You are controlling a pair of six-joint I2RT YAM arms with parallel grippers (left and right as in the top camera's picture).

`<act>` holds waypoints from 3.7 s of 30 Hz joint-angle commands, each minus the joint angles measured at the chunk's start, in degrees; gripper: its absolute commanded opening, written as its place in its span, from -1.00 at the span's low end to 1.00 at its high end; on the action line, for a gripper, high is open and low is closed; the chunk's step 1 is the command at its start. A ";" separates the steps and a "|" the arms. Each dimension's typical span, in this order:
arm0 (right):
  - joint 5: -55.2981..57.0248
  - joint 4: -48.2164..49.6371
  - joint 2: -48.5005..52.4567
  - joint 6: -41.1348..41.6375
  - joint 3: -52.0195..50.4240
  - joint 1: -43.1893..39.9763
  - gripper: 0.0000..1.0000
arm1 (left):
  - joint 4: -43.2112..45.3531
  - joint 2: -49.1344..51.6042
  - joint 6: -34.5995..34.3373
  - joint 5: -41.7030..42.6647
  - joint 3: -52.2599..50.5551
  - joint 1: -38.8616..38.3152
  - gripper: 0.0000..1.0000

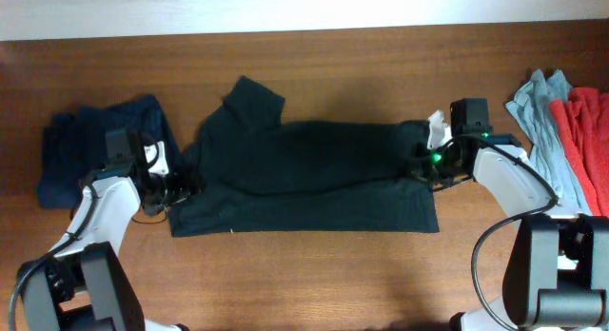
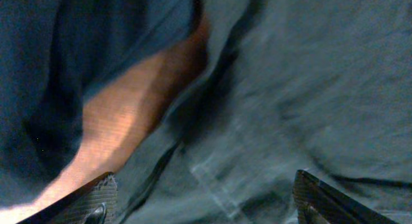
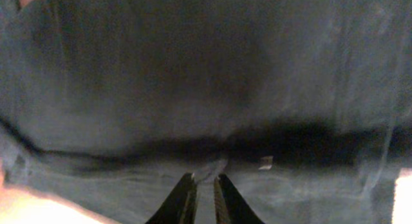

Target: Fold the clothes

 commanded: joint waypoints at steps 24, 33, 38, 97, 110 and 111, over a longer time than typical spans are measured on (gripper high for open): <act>-0.57 13.14 0.00 1.29 -7.08 5.53 -0.87 | -13.53 -0.72 16.13 -8.20 3.98 -20.96 -0.28; -0.55 12.68 0.00 1.27 -7.08 5.53 -0.87 | -11.17 4.39 16.13 -14.56 3.98 -21.05 -0.09; -0.55 12.31 0.00 1.27 -7.08 5.53 -0.87 | -8.31 5.35 16.15 -14.97 3.98 -21.05 -0.45; -0.50 10.21 0.00 1.25 -7.08 5.51 -0.85 | 0.37 8.44 15.52 -15.23 10.58 -20.94 -0.89; -0.52 9.75 0.00 1.27 -7.08 5.51 -0.85 | -8.33 8.68 2.40 -15.61 5.31 -16.26 -0.84; -0.52 9.77 0.00 1.25 -7.08 5.51 -0.85 | -6.12 8.70 2.40 -16.63 4.70 -16.26 -0.83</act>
